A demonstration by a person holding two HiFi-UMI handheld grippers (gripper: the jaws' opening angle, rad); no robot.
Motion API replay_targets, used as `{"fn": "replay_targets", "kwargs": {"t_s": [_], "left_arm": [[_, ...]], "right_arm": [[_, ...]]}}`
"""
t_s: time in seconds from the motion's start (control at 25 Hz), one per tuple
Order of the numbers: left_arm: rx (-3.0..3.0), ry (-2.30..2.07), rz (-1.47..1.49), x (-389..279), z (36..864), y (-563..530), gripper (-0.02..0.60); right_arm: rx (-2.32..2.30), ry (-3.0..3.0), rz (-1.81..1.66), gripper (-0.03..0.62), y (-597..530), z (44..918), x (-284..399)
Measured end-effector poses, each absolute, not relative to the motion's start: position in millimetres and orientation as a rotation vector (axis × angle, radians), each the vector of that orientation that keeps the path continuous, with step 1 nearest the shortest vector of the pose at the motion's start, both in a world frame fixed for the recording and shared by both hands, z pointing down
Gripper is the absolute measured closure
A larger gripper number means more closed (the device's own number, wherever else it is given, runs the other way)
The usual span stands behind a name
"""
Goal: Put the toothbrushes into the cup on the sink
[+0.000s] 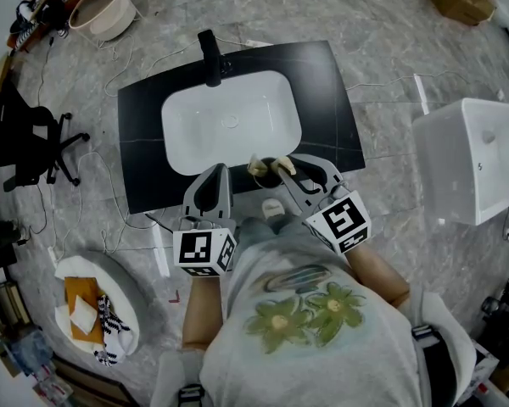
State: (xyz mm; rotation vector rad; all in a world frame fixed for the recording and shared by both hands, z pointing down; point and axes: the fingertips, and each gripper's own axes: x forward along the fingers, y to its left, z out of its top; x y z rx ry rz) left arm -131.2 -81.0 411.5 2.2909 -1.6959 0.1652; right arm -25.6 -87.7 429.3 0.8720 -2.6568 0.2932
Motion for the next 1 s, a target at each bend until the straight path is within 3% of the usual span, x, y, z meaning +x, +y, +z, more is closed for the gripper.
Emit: {"fn": "replay_targets", "kwargs": {"t_s": [1.0], "left_arm": [[2.284,-1.684,0.2,-135.5,421.2,-82.6,0.563]], "right_arm": [[0.827,-2.626,0.316,0.516,-89.0,452.4,-32.5]]}}
